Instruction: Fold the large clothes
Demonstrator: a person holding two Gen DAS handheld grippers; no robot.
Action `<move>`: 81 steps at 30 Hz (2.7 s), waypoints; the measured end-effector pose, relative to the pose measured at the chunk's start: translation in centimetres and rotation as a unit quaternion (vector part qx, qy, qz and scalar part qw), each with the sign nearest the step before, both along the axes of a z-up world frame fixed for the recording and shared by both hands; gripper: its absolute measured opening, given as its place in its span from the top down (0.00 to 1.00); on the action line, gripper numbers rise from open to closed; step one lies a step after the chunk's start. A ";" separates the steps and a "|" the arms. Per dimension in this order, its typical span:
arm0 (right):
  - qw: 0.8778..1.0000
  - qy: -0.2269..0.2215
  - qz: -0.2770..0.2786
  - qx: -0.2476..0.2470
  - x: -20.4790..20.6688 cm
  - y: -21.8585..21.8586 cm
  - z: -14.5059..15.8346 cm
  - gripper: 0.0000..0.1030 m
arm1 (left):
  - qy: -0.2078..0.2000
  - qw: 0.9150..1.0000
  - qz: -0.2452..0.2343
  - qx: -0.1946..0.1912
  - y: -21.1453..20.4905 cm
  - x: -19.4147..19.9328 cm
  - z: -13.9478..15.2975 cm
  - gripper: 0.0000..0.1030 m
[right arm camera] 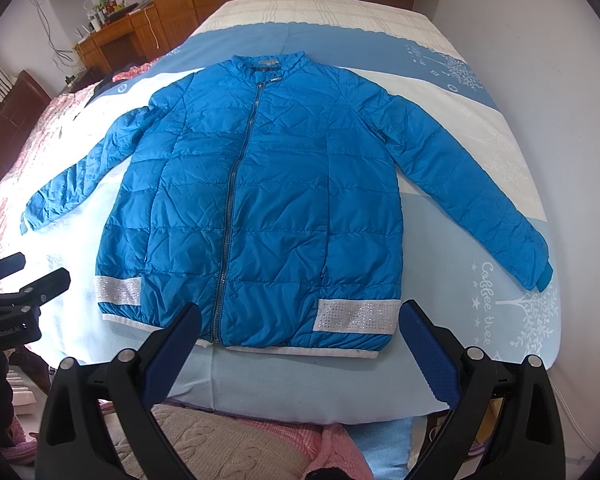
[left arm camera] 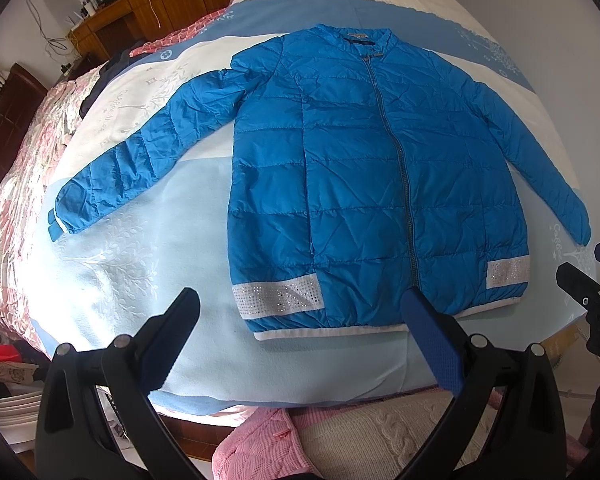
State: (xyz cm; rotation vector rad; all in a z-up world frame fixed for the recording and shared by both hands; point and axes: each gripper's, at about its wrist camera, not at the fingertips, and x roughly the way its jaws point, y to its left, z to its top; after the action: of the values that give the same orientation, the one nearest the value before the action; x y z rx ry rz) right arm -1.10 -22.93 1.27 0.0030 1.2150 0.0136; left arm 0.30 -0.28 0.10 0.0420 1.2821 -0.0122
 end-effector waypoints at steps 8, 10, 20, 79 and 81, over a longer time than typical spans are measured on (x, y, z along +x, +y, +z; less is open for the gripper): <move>1.000 0.000 0.000 0.000 -0.5 -0.3 0.1 0.04 | -0.001 1.000 0.000 0.000 0.0 -0.1 0.0 0.03; 1.000 0.000 0.001 0.000 -0.2 -0.1 0.0 0.04 | -0.001 1.000 0.000 0.000 0.0 -0.1 0.0 0.03; 1.000 -0.003 0.003 0.002 -0.1 0.2 0.2 0.04 | -0.001 1.000 0.001 0.000 0.1 0.0 0.1 0.03; 0.868 -0.016 -0.437 0.236 -0.6 -47.2 -16.6 0.06 | -0.055 0.984 -0.153 -0.072 -22.0 24.7 -7.2 0.04; 0.861 -0.010 -0.444 0.247 -0.5 -47.8 -17.5 0.07 | -0.049 0.983 -0.156 -0.088 -23.0 25.6 -8.1 0.04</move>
State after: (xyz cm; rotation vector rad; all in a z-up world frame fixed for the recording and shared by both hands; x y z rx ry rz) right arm -1.64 -70.72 -16.26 1.0127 1.0652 -0.4831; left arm 25.86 -23.25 -7.96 0.0902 1.1609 -0.3879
